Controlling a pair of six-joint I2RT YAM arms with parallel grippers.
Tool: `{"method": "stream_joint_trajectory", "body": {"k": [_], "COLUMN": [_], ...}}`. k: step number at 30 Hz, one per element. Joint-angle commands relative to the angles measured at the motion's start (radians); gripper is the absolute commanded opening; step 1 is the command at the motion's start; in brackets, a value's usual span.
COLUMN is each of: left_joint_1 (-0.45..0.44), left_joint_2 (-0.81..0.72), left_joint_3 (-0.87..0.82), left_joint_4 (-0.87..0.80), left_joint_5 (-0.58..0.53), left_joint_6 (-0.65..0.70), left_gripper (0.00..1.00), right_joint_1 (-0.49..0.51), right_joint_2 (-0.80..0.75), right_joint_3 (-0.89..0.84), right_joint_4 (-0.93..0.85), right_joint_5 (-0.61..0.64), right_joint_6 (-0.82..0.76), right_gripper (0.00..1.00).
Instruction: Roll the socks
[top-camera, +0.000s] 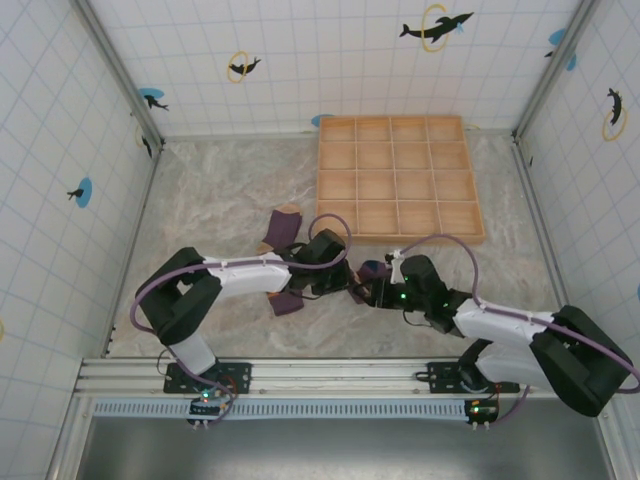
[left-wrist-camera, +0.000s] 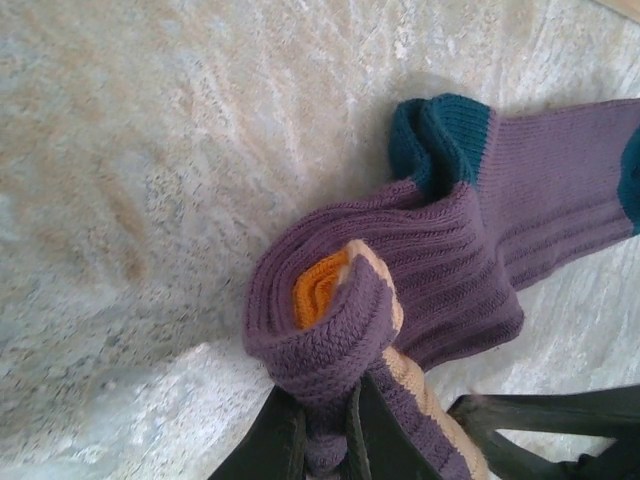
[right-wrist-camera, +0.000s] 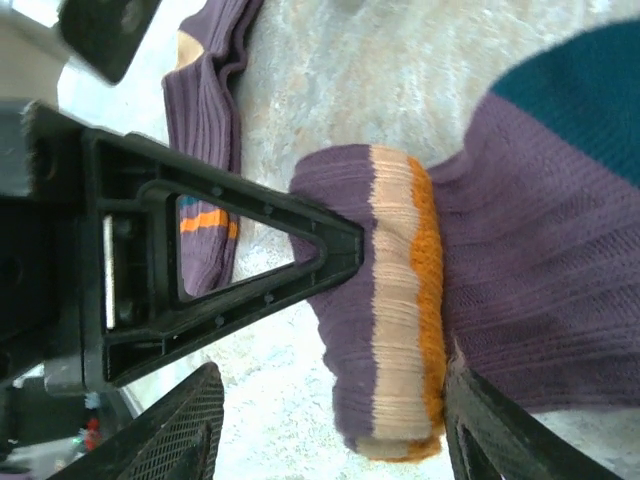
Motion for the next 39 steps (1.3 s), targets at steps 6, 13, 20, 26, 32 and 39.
{"method": "stream_joint_trajectory", "body": {"k": [6,13,20,26,32,39], "left_joint_1": [0.004,0.005,0.011,0.018,0.019,0.019], "left_joint_2": [-0.008,-0.001,0.011,0.015,0.016,0.015], "left_joint_3": [0.058,0.061,0.061,0.056,0.052,0.051], "left_joint_4": [-0.158,-0.169,-0.168,-0.163,-0.157,-0.156], "left_joint_5": [0.011,0.031,0.056,0.067,0.071,0.071], "left_joint_6": [0.053,0.059,0.059,0.057,0.060,0.060], "left_gripper": [0.00,0.00,0.00,0.00,0.00,0.00], "right_joint_1": [0.186,0.388,0.471,0.480,0.482,0.481], "right_joint_2": [-0.086,-0.053,0.056,0.149,0.218,0.267], "right_joint_3": [0.038,0.022,0.007,0.014,0.029,0.042], "right_joint_4": [-0.129,-0.044,0.094,0.151,0.152,0.156], "right_joint_5": [0.381,0.584,0.697,0.754,0.779,0.792], "right_joint_6": [-0.399,-0.694,-0.827,-0.844,-0.824,-0.797], "right_gripper": [0.60,0.59,0.59,0.57,0.53,0.48]}}
